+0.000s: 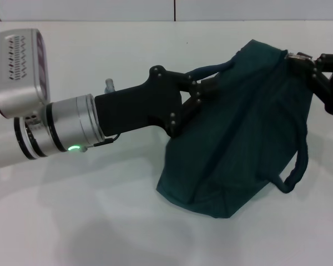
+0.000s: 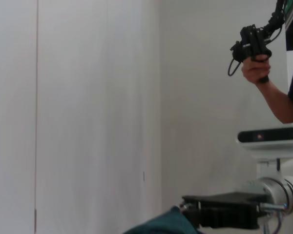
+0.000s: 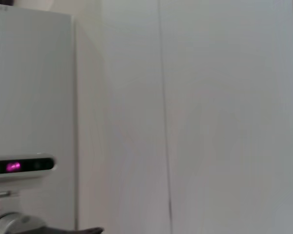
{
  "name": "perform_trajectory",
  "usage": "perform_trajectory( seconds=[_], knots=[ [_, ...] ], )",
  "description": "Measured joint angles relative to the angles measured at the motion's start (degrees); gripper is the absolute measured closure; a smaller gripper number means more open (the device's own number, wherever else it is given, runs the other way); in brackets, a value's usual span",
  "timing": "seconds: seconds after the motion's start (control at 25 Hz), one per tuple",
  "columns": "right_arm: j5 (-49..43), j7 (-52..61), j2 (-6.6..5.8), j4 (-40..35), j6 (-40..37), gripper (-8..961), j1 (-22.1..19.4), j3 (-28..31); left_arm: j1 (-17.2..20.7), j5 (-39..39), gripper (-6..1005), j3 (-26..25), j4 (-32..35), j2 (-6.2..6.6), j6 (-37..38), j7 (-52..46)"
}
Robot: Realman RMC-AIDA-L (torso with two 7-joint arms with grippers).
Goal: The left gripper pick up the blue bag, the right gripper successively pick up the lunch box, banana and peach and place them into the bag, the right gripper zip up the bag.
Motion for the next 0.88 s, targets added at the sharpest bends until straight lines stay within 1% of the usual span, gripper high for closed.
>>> perform_trajectory(
  seconds=[0.16,0.24,0.32,0.4,0.44,0.48,0.56,0.68,0.72,0.76,0.8,0.84,0.88],
  knots=[
    [0.1,-0.2,0.0,1.1,-0.4,936,0.2,1.2,-0.3,0.6,969,0.0,-0.1,0.07,-0.5,-0.2],
    [0.1,-0.2,-0.02,1.4,-0.7,936,0.4,1.0,-0.2,0.0,969,-0.6,-0.1,-0.22,-0.5,-0.4],
    [-0.1,-0.2,-0.02,1.4,-1.0,936,0.4,0.9,1.1,-1.0,981,-3.2,-0.1,-1.47,-0.4,-0.8],
    [-0.3,-0.2,0.02,1.4,-1.6,936,0.4,0.8,2.9,-1.2,994,-7.0,-0.1,-3.19,-0.1,-0.2],
    [-0.3,-0.2,0.02,1.4,-1.8,936,0.3,0.8,3.7,-1.2,1000,-8.4,0.0,-3.85,0.0,0.4],
    [-0.3,-0.2,0.03,1.4,-2.0,936,0.2,0.8,5.4,-1.8,992,-10.2,0.0,-4.91,0.7,1.4],
    [-0.2,-0.2,0.02,1.5,-2.2,936,0.1,0.8,6.1,-2.6,976,-10.3,0.0,-5.08,1.5,1.4],
    [-0.1,-0.2,0.07,1.6,-2.9,936,-0.1,1.1,6.7,-4.9,952,-10.0,-0.3,-5.05,4.2,-1.5],
    [-0.1,-0.2,0.07,1.6,-3.1,936,-0.1,1.2,6.7,-5.2,903,-10.0,-0.2,-4.89,4.8,-4.1],
    [-0.1,-0.3,0.08,1.6,-3.1,936,-0.1,1.2,6.6,-4.8,853,-10.1,0.5,-4.41,5.0,-7.9],
    [0.0,-0.3,0.09,1.6,-3.2,936,-0.1,1.2,6.2,-2.8,804,-10.2,2.4,-3.03,5.1,-16.5],
    [0.0,-0.3,0.09,1.6,-3.3,936,-0.1,1.2,6.2,-2.8,754,-10.2,2.4,-3.03,5.1,-16.5],
    [0.0,-0.3,0.1,1.6,-3.4,936,-0.1,1.2,5.8,-0.8,705,-10.2,4.0,-1.8,5.2,-22.7]
  ],
)
